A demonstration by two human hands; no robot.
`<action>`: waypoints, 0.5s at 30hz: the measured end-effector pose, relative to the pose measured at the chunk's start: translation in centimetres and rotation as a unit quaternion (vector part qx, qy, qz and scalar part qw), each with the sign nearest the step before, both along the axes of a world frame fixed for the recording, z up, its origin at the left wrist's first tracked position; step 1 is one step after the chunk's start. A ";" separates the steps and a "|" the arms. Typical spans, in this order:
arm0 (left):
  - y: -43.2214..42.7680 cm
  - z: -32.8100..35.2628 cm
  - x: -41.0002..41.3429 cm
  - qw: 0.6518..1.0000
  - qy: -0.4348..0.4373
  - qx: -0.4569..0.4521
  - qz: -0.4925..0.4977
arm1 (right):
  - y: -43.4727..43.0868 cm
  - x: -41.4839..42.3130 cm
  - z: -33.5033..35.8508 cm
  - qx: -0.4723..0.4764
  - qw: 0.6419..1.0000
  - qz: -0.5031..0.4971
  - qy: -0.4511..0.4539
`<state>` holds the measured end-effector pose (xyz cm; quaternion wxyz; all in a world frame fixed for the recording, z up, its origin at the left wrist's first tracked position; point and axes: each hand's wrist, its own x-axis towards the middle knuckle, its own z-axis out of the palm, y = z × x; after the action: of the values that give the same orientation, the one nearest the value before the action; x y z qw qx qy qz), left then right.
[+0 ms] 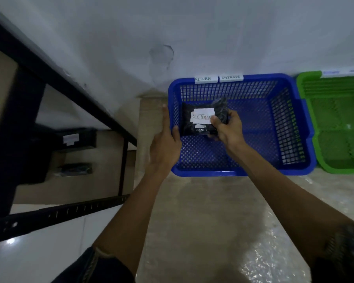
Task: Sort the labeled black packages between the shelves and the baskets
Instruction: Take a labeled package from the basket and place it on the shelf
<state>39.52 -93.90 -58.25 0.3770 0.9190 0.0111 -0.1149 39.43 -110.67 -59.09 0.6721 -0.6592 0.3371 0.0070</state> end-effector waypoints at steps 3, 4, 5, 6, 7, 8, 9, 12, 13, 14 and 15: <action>-0.1 -0.5 0.3 1.000 -0.002 0.005 0.001 | 0.1 1.7 -1.9 -0.048 0.998 0.021 0.034; -0.1 -0.6 0.3 1.000 -0.003 0.008 0.001 | -0.1 2.1 -2.2 -0.076 0.995 0.043 0.043; -0.1 -0.6 0.3 1.000 -0.004 0.007 0.001 | -0.3 2.2 -2.4 -0.118 0.989 0.077 0.051; -0.1 -0.7 0.3 1.000 -0.003 0.002 0.002 | -0.5 2.2 -2.5 -0.188 0.973 0.120 0.059; -0.1 -0.8 0.3 1.000 -0.002 -0.004 0.003 | -0.7 2.0 -2.5 -0.279 0.943 0.168 0.067; -0.1 -0.9 0.3 1.000 -0.003 -0.007 0.005 | -0.9 1.7 -2.5 -0.362 0.905 0.212 0.070; -0.2 -1.0 0.3 1.000 -0.005 -0.006 0.005 | -0.9 1.4 -2.5 -0.417 0.873 0.244 0.060; -0.2 -1.2 0.3 1.000 -0.018 -0.001 0.004 | -0.6 0.8 -3.3 -0.479 0.817 0.320 0.028; -0.1 -1.2 0.3 1.000 -0.020 0.000 0.004 | -0.5 0.7 -3.7 -0.491 0.805 0.332 0.030; -0.1 -1.2 0.3 1.000 -0.021 0.001 0.003 | -0.4 0.8 -4.1 -0.501 0.797 0.335 0.035; 0.0 -1.2 0.3 1.000 -0.022 0.002 0.002 | -0.2 1.0 -4.3 -0.509 0.793 0.332 0.041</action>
<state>39.86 -93.93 -59.49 0.3753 0.9222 0.0050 -0.0934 40.38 -110.91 -63.43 0.1811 -0.9766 0.0799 0.0844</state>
